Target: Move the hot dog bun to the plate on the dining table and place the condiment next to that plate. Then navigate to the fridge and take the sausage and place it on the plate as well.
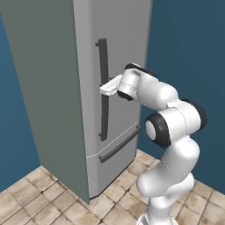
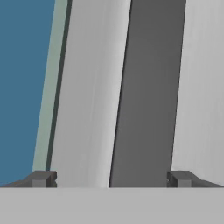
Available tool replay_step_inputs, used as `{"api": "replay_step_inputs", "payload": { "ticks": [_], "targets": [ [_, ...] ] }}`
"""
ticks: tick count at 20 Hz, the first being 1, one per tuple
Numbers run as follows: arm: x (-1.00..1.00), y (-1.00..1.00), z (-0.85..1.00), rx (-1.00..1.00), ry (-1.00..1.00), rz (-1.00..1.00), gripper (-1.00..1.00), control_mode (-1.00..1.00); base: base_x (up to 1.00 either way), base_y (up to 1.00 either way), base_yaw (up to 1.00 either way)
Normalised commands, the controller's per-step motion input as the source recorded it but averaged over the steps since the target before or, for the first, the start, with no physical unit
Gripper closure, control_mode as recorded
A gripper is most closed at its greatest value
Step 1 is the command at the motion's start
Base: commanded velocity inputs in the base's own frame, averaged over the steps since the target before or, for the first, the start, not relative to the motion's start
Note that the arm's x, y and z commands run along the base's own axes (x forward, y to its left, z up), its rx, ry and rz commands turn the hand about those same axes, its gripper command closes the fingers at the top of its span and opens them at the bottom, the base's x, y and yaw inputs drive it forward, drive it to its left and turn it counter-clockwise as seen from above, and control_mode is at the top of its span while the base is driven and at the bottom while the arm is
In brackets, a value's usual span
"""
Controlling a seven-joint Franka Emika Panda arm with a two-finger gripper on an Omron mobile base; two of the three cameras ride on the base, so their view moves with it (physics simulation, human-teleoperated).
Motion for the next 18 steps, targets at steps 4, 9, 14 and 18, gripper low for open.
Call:
{"api": "replay_step_inputs", "payload": {
  "ticks": [4, 9, 14, 18],
  "targets": [
    [0.41, 0.3, -0.02, 0.0, -0.05, 0.0, -1.0, -1.0, 0.0, 0.0, 0.0],
    [0.47, 0.0, 0.0, 0.0, 0.0, -0.01, -1.0, -1.0, 0.0, 0.0, 0.0],
    [0.29, 0.07, 0.0, 0.0, 0.0, -0.03, -1.0, -1.0, 0.0, 0.0, 0.0],
    [-0.15, 0.04, 0.02, 0.0, -0.11, -0.08, -1.0, -1.0, 0.0, 0.0, 0.0]
  ]
}}
